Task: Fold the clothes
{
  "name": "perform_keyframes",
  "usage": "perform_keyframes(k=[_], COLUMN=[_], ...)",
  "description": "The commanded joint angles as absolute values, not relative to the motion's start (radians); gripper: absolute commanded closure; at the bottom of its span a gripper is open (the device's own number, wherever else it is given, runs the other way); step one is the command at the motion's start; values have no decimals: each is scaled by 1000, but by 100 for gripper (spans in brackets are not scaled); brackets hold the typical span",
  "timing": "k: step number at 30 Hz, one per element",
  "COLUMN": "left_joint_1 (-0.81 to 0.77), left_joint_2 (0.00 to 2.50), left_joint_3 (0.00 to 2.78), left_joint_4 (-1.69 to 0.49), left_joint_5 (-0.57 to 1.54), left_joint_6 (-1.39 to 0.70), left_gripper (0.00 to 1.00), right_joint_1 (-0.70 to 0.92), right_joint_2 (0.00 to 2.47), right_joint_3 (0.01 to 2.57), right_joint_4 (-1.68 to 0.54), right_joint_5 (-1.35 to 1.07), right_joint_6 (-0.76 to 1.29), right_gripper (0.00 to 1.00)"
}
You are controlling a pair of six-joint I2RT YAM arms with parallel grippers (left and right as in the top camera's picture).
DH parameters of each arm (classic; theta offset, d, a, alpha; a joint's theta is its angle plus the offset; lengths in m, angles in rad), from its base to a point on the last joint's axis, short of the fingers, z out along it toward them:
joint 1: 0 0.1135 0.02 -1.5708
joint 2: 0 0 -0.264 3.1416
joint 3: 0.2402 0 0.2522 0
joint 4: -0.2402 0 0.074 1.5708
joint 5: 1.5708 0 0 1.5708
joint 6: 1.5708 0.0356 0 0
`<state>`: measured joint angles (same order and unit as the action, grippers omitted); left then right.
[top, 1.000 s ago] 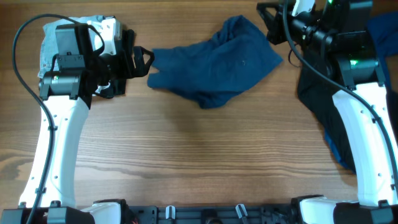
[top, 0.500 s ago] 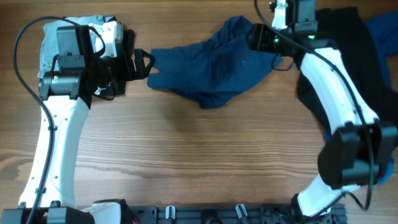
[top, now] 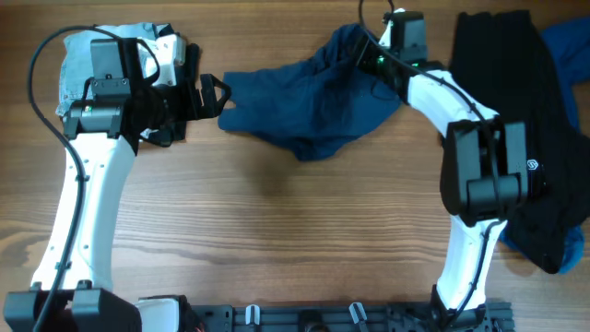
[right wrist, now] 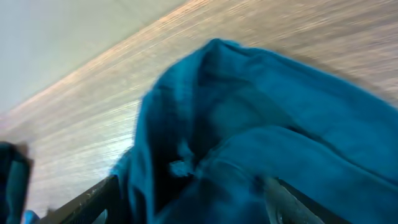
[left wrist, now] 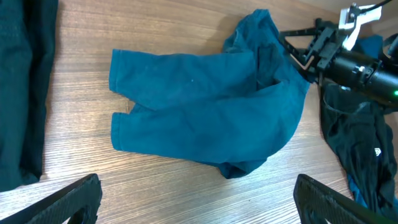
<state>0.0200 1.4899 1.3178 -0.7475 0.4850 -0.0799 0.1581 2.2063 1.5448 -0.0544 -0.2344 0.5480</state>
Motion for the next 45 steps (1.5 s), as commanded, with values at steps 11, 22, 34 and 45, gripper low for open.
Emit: perform_keyframes(k=[11,22,34,45], left_joint_1=[23,23,13,52], left_joint_2=[1545,1542,1516,1387], left_joint_3=[1333,1334,1334,1334], left_joint_4=[-752,-717,-712,-640], left_joint_5=[496,498,501,501], left_joint_6=[-64,-64,-60,-60], left_gripper=[2,5,22,23], right_joint_1=[199,164,164,254], right_joint_2=[2225,1860,1623,1423], right_joint_3=[1559,1689,1689,1771], right_joint_4=[-227,-577,-804,-818], right_joint_5=[-207,-236,-297,-603], right_joint_6=[480,304,160,-139], right_gripper=[91,96,96,96])
